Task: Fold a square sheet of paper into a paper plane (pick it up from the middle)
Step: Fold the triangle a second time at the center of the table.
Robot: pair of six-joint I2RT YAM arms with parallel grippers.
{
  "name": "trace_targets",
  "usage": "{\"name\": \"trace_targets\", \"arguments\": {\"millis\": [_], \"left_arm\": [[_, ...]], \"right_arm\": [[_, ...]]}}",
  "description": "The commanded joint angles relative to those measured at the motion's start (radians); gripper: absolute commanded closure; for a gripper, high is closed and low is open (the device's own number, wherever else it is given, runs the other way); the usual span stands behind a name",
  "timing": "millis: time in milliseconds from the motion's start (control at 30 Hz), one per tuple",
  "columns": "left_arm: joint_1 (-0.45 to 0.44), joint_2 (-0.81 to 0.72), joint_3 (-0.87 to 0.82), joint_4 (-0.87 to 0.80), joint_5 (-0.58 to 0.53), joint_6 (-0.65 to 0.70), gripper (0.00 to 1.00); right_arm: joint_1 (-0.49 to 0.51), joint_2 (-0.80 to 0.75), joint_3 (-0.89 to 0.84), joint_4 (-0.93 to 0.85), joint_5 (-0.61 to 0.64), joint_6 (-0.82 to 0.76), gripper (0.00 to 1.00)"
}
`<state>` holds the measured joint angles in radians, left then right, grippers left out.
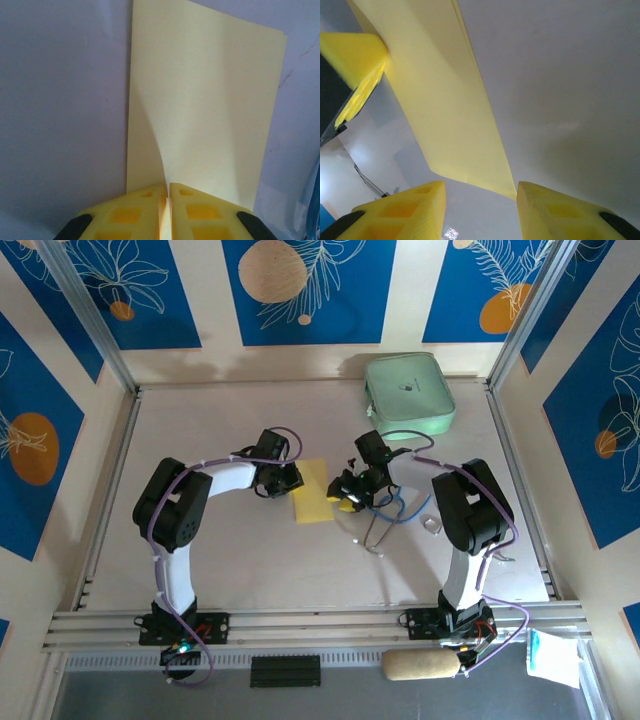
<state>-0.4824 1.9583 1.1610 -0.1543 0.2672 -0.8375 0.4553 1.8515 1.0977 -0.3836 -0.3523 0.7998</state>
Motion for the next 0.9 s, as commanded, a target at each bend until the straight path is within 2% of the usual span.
{"name": "trace_targets", "arguments": {"millis": [0, 867], "left_arm": [[0.007, 0.046, -0.035, -0.065, -0.048, -0.021, 0.86], [0.008, 0.065, -0.035, -0.095, -0.049, -0.048, 0.88]], "right_arm": [[0.014, 0.014, 0.002, -0.039, -0.039, -0.025, 0.58], [0.057, 0.067, 0.002, -0.069, -0.037, -0.05, 0.59]]}}
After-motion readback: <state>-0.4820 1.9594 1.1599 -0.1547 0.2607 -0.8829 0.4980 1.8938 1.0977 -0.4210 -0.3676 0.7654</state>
